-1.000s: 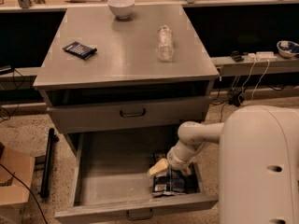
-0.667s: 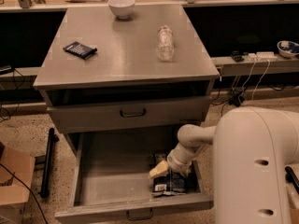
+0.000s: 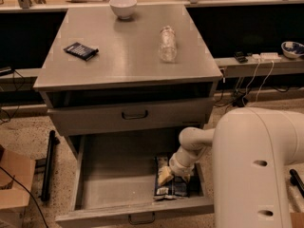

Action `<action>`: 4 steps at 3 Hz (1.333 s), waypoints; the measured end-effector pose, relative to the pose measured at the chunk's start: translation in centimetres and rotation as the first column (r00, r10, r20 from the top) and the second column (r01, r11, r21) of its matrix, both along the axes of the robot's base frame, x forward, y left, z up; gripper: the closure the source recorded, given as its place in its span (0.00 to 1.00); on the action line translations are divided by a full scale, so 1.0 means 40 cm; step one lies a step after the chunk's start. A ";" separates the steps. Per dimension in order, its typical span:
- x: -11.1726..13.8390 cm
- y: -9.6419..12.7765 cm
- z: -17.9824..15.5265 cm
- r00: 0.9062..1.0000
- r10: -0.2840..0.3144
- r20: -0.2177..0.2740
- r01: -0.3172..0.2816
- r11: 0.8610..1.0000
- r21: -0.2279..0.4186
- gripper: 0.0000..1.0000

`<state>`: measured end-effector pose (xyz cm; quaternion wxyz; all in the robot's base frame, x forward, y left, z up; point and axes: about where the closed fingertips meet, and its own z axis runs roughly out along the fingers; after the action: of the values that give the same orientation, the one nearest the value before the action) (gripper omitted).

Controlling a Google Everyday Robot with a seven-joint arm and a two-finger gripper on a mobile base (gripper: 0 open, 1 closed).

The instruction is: Pick blue chip bag from middle drawer and place on counter

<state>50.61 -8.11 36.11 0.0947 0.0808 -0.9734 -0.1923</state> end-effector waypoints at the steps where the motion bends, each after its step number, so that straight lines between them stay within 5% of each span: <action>1: 0.000 0.000 0.006 1.000 0.000 0.000 0.000 1.000 0.000 0.63; 3: 0.003 0.018 0.127 0.996 -0.008 0.085 0.006 1.000 0.024 1.00; 4: -0.035 0.017 0.260 0.987 0.011 0.158 -0.025 0.996 0.085 1.00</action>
Offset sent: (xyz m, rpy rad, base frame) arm 0.0095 0.0099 0.0415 0.0092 -0.0769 -0.0300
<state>49.22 -7.41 46.52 0.0155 0.1085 -0.9678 -0.2266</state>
